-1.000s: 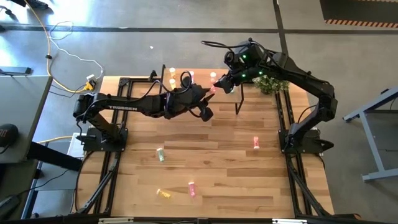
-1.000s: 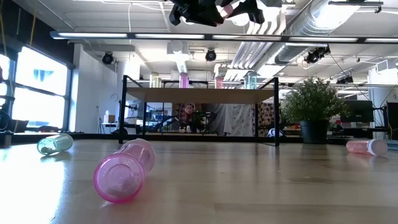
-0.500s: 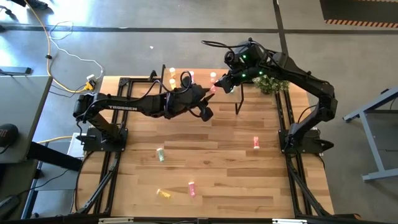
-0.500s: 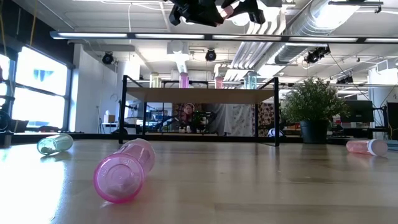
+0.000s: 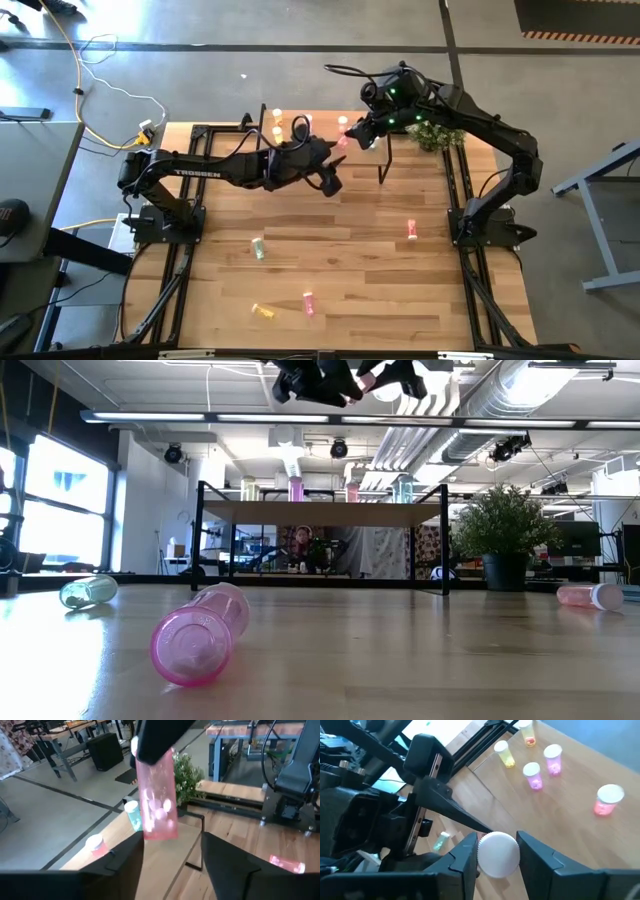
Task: Pick and place medicine bottles onto shelf by color
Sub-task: Put the bottom pink pill bottle on the shelf aligned with other pink pill bottles
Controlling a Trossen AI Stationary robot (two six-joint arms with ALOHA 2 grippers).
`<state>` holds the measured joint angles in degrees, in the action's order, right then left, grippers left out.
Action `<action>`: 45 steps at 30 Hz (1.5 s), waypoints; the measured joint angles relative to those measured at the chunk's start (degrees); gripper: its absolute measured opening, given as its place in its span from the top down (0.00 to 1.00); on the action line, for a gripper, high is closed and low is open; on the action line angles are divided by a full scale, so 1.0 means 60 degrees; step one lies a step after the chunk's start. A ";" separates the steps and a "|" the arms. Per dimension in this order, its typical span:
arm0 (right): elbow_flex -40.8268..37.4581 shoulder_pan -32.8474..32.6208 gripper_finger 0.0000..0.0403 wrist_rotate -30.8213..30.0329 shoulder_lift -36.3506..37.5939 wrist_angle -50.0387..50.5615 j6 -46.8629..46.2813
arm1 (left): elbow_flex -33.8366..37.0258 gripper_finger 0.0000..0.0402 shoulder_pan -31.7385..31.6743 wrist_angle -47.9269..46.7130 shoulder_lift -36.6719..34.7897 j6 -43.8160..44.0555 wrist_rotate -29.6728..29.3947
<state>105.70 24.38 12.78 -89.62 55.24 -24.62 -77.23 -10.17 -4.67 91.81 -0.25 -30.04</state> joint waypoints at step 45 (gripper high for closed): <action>0.0011 0.0060 0.72 -0.2306 -0.2142 0.0231 0.7814 | 0.0659 0.51 -0.4878 -0.4003 -0.2900 0.0783 0.7009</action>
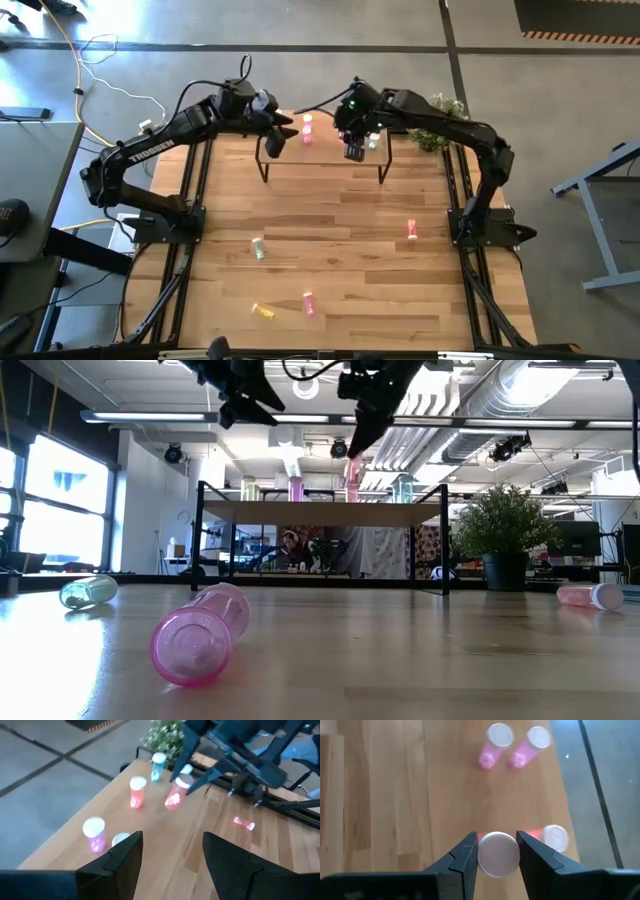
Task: Pick and place medicine bottles onto shelf by color
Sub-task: Put the bottom pink pill bottle on the shelf aligned with other pink pill bottles
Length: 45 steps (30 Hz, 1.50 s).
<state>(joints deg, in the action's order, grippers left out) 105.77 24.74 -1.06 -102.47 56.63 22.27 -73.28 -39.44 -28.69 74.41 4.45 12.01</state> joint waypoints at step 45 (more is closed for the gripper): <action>-0.0013 -0.0002 0.61 -0.0823 -0.0896 0.0084 0.0478 | 0.0707 0.51 0.0095 0.0543 -0.0011 0.0313 -0.0033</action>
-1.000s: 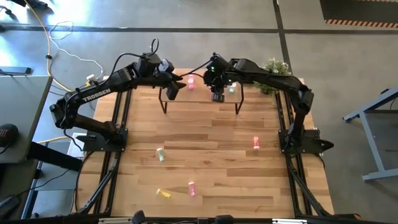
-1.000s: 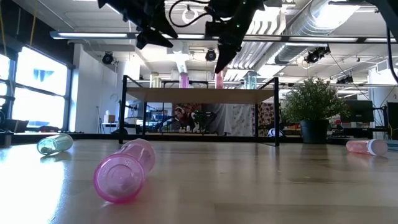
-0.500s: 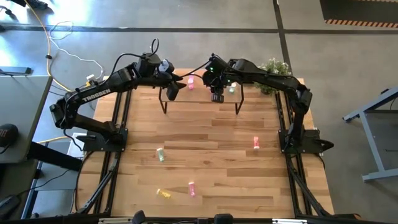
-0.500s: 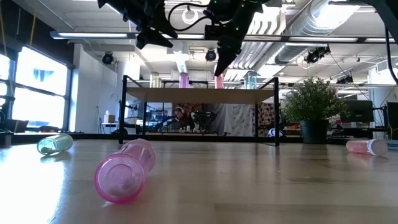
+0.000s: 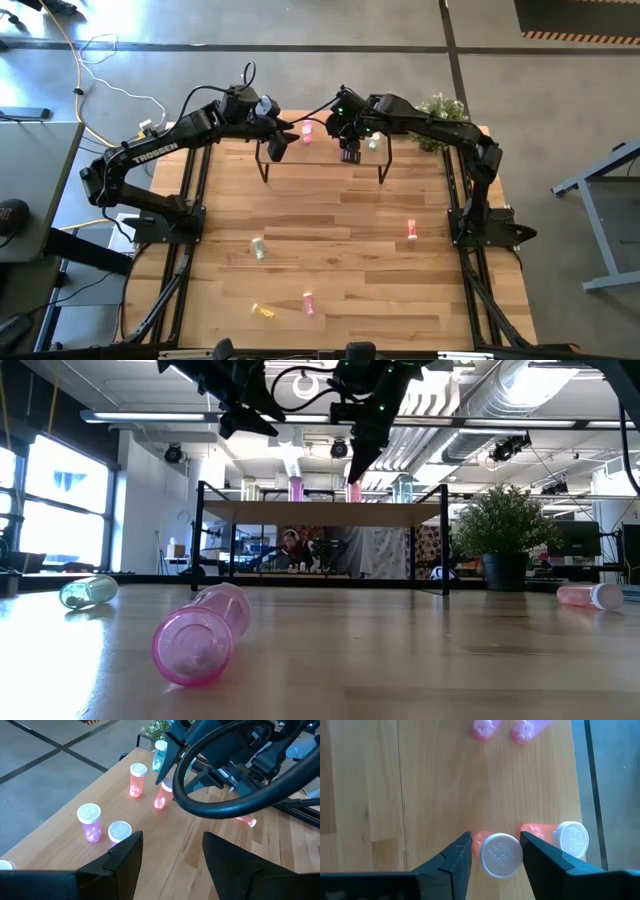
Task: Pick and place medicine bottles onto shelf by color
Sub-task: Put the bottom pink pill bottle on the shelf aligned with other pink pill bottles, then put the blue pill bottle on the shelf aligned with other blue pill bottles
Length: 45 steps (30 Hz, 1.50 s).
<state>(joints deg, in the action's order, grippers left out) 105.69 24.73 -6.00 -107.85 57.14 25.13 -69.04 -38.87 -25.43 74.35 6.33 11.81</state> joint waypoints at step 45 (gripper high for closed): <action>0.3377 0.0004 0.59 0.0011 0.0004 0.1003 -0.2442 | -0.0007 0.51 0.5313 -0.5841 -0.0222 0.8124 -0.4384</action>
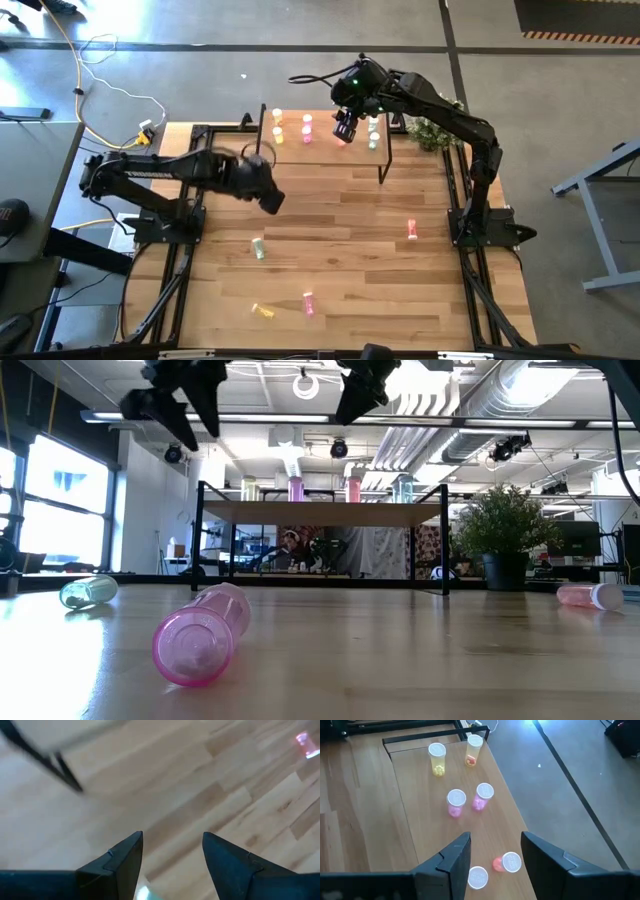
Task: Pick and place medicine bottles onto shelf by color
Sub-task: Put the blue pill bottle on the shelf aligned with other blue pill bottles
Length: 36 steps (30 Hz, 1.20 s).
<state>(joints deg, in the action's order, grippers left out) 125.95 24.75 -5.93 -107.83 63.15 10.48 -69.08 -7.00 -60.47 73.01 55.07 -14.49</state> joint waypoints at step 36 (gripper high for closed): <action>0.0004 0.0000 0.59 0.0015 0.0000 0.0223 0.0878 | 0.0000 0.50 0.4570 -0.1693 0.3380 1.0697 0.0170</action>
<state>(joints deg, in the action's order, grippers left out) 125.97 24.75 -5.85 -107.83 64.49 15.75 -69.08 20.43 -70.63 93.29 119.26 -13.47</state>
